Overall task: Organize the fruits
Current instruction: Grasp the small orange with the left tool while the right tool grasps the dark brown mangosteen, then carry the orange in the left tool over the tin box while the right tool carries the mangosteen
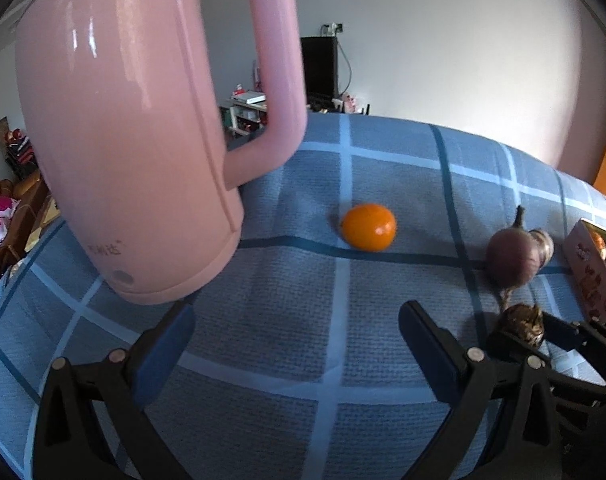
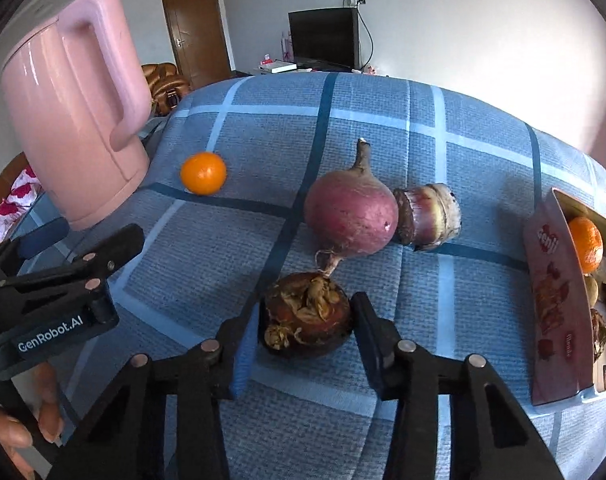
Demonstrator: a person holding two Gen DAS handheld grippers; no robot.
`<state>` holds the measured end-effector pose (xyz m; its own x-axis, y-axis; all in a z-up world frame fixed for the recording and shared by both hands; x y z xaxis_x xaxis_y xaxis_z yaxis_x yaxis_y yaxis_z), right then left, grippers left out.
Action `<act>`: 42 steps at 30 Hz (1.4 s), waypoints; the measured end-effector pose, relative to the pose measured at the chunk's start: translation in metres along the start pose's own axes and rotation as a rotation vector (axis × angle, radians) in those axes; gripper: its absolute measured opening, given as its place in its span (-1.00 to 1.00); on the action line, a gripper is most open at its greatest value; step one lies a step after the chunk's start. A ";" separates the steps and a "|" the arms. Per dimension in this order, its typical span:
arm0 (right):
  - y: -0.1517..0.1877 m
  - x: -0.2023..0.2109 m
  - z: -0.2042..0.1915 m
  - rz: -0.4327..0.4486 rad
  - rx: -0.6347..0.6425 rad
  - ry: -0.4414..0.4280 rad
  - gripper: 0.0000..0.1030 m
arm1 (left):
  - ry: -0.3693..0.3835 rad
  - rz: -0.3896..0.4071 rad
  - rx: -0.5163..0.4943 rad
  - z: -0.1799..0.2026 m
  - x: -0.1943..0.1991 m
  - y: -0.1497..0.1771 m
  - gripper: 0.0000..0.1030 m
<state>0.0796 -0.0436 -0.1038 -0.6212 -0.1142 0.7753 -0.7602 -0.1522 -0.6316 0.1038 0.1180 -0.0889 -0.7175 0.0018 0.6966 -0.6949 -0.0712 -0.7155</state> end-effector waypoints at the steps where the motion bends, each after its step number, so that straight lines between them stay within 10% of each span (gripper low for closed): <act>1: 0.000 0.000 0.000 0.001 0.000 -0.005 -0.10 | 0.015 0.009 -0.002 0.002 0.001 -0.001 0.99; 12: 0.009 0.066 0.032 0.275 -0.062 0.046 -0.10 | 0.149 -0.003 -0.090 0.062 -0.010 -0.024 0.54; 23: 0.016 0.077 0.058 0.265 -0.103 0.033 -0.10 | 0.038 -0.136 -0.112 0.077 -0.072 -0.041 0.09; 30: 0.012 0.071 0.056 0.258 -0.102 0.020 -0.10 | 0.101 -0.147 -0.071 0.073 -0.079 -0.044 -0.22; 42: 0.012 0.084 0.054 0.329 -0.075 0.085 -0.10 | 0.052 0.033 -0.056 0.069 -0.019 -0.033 -0.22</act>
<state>0.0289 -0.1083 -0.0454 -0.8466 -0.0628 0.5284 -0.5263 -0.0482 -0.8489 0.1433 0.0519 -0.0752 -0.7407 0.0524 0.6698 -0.6712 -0.0158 -0.7411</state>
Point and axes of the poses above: each gripper's, at about its wrist camera, not at the fingertips, and x roughly against the way its jaws point, z to its right, y to its underside, the point moved 6 cm from there along -x, roughly the way its jaws point, and after that the axes turned 5 degrees about x, right-handed, at the moved point
